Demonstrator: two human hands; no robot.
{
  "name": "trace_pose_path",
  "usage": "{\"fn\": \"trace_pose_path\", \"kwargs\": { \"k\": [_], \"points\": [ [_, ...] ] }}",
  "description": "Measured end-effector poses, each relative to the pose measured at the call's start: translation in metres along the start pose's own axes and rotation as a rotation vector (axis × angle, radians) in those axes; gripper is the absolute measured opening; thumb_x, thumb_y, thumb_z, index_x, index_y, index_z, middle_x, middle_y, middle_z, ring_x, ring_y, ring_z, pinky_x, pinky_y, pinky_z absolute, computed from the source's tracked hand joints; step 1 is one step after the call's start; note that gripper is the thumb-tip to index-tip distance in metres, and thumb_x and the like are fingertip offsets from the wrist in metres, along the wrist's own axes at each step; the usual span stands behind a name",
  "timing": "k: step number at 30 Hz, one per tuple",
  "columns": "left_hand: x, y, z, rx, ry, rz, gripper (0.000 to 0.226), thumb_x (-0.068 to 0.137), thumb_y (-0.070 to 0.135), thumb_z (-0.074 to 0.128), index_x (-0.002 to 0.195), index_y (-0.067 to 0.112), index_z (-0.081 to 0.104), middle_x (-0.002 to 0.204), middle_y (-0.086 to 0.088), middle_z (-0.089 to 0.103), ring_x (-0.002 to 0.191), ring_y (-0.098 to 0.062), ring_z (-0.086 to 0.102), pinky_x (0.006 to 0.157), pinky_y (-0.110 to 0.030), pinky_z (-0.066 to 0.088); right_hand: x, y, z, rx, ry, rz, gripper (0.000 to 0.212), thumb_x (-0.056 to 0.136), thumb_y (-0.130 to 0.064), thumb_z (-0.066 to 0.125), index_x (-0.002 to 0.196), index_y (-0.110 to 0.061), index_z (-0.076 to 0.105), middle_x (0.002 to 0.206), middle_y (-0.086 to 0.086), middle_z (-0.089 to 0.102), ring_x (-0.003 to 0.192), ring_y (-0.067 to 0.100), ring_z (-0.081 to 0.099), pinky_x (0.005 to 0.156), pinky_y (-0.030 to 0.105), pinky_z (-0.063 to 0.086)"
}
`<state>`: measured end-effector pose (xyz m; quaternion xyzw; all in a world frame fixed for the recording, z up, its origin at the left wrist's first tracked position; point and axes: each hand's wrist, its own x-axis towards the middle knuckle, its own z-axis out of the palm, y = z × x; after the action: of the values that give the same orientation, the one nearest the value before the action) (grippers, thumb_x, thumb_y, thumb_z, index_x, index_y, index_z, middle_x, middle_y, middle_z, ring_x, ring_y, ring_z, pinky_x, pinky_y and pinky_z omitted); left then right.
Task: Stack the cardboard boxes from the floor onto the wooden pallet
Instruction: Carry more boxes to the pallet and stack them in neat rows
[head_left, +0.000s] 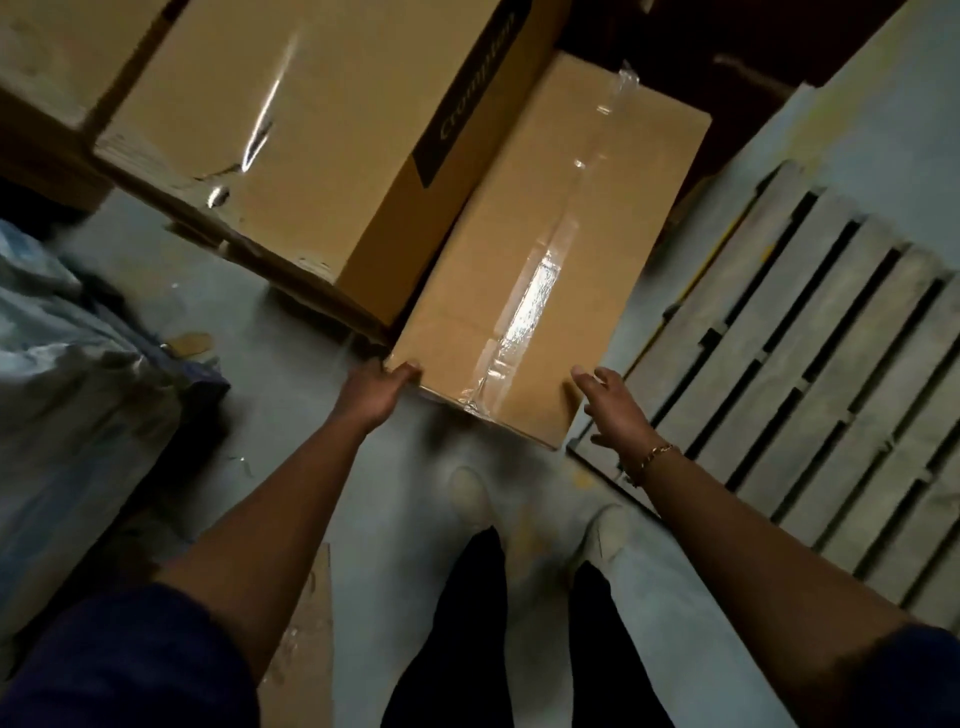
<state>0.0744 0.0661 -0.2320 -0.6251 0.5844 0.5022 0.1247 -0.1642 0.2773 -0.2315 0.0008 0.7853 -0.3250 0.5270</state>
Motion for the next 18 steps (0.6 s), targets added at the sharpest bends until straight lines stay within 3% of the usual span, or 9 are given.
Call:
{"fn": "trace_pose_path", "kwargs": {
  "k": [3, 6, 8, 11, 14, 18],
  "points": [
    [0.026, 0.001, -0.002, -0.013, -0.071, 0.008, 0.073, 0.092, 0.067, 0.060, 0.143, 0.014, 0.058, 0.141, -0.006, 0.061, 0.127, -0.030, 0.057, 0.097, -0.035, 0.041, 0.013, -0.001, 0.013, 0.101, 0.079, 0.037, 0.078, 0.098, -0.057, 0.057, 0.159, -0.022, 0.023, 0.144, 0.006, 0.049, 0.119, 0.027, 0.053, 0.105, 0.055, 0.048],
    [0.045, 0.008, 0.001, -0.052, -0.136, 0.037, 0.080, 0.081, 0.075, 0.068, 0.137, 0.017, 0.065, 0.133, -0.002, 0.067, 0.123, -0.025, 0.061, 0.102, -0.037, 0.044, 0.023, 0.001, 0.018, 0.147, 0.075, 0.061, 0.086, 0.096, -0.062, 0.058, 0.163, -0.028, 0.016, 0.154, 0.004, 0.044, 0.119, 0.024, 0.051, 0.096, 0.051, 0.052],
    [0.056, 0.014, 0.005, -0.070, -0.132, 0.048, 0.081, 0.077, 0.075, 0.072, 0.137, 0.021, 0.065, 0.132, 0.001, 0.068, 0.121, -0.023, 0.062, 0.107, -0.039, 0.045, 0.029, 0.004, 0.021, 0.167, 0.068, 0.071, 0.094, 0.085, -0.074, 0.060, 0.161, -0.033, 0.022, 0.159, -0.001, 0.040, 0.128, 0.025, 0.051, 0.099, 0.053, 0.052],
    [0.069, 0.025, 0.012, -0.103, -0.121, 0.052, 0.079, 0.077, 0.070, 0.077, 0.139, 0.022, 0.062, 0.131, 0.004, 0.065, 0.117, -0.021, 0.059, 0.107, -0.040, 0.045, 0.039, 0.012, 0.025, 0.221, 0.061, 0.080, 0.110, 0.062, -0.089, 0.060, 0.155, -0.038, 0.031, 0.152, -0.006, 0.049, 0.127, 0.027, 0.056, 0.099, 0.059, 0.052],
    [0.072, 0.026, 0.019, -0.107, -0.107, 0.081, 0.072, 0.081, 0.059, 0.079, 0.140, 0.024, 0.059, 0.128, 0.003, 0.064, 0.114, -0.020, 0.058, 0.103, -0.037, 0.043, 0.047, 0.027, 0.030, 0.287, 0.022, 0.021, 0.101, 0.060, -0.086, 0.068, 0.145, -0.037, 0.045, 0.133, -0.009, 0.065, 0.117, 0.021, 0.065, 0.101, 0.056, 0.053],
    [0.057, 0.017, 0.026, -0.088, -0.087, 0.201, 0.068, 0.070, 0.062, 0.087, 0.127, 0.036, 0.063, 0.121, 0.008, 0.070, 0.113, -0.016, 0.065, 0.106, -0.043, 0.050, 0.048, 0.043, 0.032, 0.327, 0.033, -0.059, 0.106, 0.062, -0.082, 0.077, 0.150, -0.032, 0.043, 0.135, -0.008, 0.065, 0.122, 0.017, 0.064, 0.108, 0.048, 0.050]
  ]
}}
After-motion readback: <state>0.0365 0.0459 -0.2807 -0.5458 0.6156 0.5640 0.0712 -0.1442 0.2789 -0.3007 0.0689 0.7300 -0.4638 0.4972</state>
